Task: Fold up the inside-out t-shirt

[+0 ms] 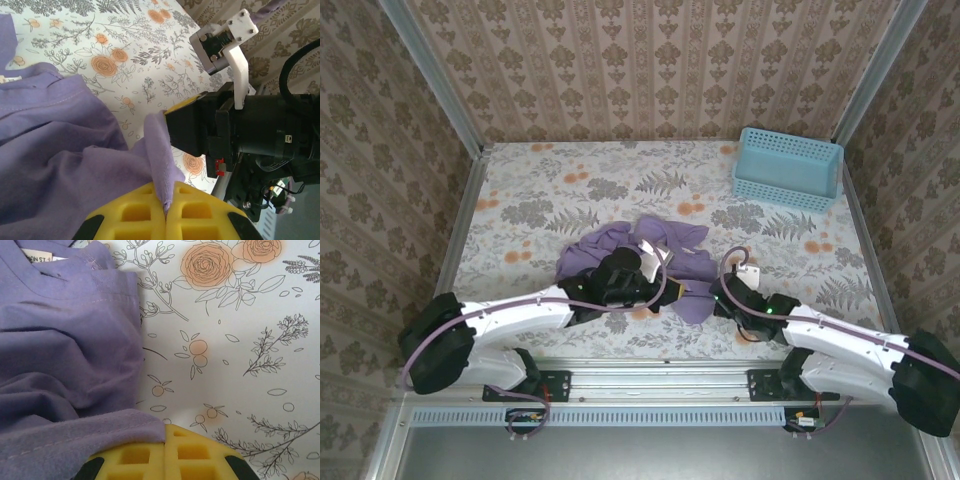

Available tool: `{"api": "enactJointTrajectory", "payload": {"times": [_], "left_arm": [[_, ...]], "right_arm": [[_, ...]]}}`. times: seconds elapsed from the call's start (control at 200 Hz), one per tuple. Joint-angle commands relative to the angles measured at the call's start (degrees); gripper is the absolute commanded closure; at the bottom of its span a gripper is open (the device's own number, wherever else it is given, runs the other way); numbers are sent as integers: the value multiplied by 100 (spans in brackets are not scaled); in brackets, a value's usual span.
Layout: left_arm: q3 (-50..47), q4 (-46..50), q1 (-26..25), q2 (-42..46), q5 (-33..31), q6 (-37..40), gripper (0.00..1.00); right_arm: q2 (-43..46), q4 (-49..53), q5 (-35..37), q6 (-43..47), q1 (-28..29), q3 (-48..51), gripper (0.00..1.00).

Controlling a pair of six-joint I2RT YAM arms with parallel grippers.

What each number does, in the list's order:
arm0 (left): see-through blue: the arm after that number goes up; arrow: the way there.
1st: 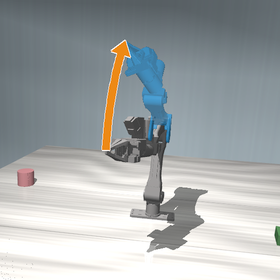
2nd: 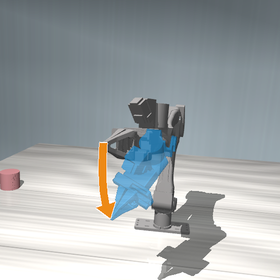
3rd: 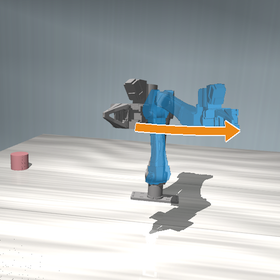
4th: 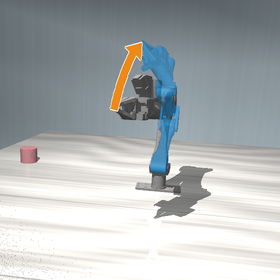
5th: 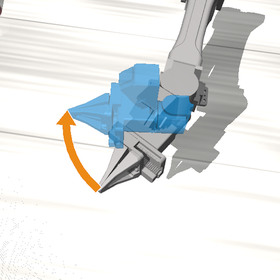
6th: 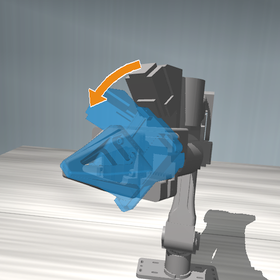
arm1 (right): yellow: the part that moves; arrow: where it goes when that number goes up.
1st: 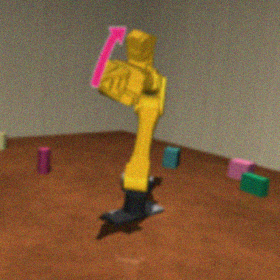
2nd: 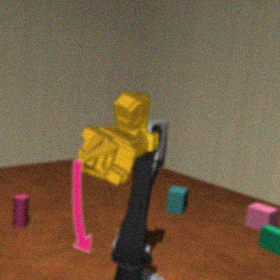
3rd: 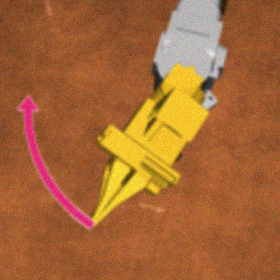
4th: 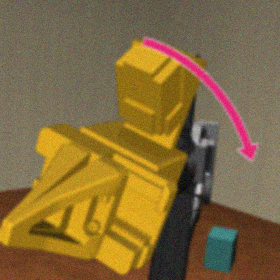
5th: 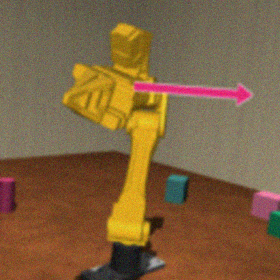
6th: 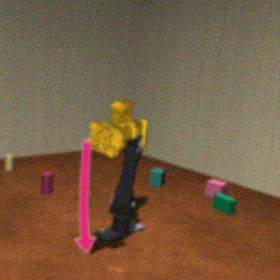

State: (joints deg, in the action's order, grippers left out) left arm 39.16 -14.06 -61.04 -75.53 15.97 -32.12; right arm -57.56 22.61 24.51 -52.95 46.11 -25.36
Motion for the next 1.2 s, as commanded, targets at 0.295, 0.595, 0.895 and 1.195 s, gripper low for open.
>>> {"api": "enactJointTrajectory", "payload": {"times": [0.295,0.595,0.895,1.195], "left_arm": [[30,-562,218,-390,203,-478,97],[40,-527,236,-397,223,-462,97],[-64,-512,241,-287,240,-428,97],[-84,-570,230,-296,418,-374,96]], "right_arm": [[1370,-142,-374,918,155,69,58],[1163,-1913,-1649,1634,526,193,51],[804,-2040,-1356,1963,577,1,67],[698,-1987,-852,2397,576,-89,84]]}}
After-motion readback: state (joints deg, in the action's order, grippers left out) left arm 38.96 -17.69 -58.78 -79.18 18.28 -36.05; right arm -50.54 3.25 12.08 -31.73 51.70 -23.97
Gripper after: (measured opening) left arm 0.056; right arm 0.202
